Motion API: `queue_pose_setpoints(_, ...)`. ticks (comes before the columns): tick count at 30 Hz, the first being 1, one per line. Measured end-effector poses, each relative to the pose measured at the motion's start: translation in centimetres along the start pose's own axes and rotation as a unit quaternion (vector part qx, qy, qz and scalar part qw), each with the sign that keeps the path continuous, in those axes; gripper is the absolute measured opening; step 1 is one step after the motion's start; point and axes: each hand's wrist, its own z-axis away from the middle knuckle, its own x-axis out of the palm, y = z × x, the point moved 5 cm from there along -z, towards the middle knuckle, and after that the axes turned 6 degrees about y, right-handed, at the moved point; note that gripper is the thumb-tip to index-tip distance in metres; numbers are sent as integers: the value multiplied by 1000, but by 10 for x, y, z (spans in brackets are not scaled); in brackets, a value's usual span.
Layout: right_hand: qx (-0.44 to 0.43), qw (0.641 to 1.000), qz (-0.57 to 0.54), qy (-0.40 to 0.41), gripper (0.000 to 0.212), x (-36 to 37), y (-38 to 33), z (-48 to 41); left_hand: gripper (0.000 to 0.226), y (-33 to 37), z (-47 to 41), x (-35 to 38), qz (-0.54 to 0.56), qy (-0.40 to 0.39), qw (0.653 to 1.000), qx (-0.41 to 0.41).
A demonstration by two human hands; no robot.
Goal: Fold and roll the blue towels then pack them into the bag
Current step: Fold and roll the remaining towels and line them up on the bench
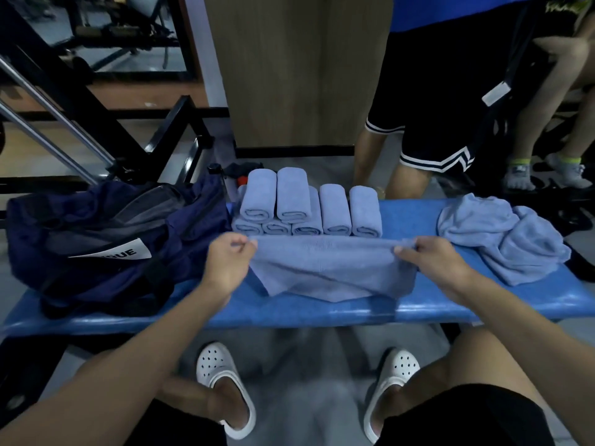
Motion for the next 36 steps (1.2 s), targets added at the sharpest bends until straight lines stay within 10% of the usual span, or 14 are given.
queue_pose_setpoints(12,-140,944,-296,-50,15,-54,-129,14,38,146,-27,-61,101,-87,975,176)
queue_pose_setpoints(36,-152,976,-146,50,41,-43,-124,25,32,107,-32,-61,161,-7,981,106)
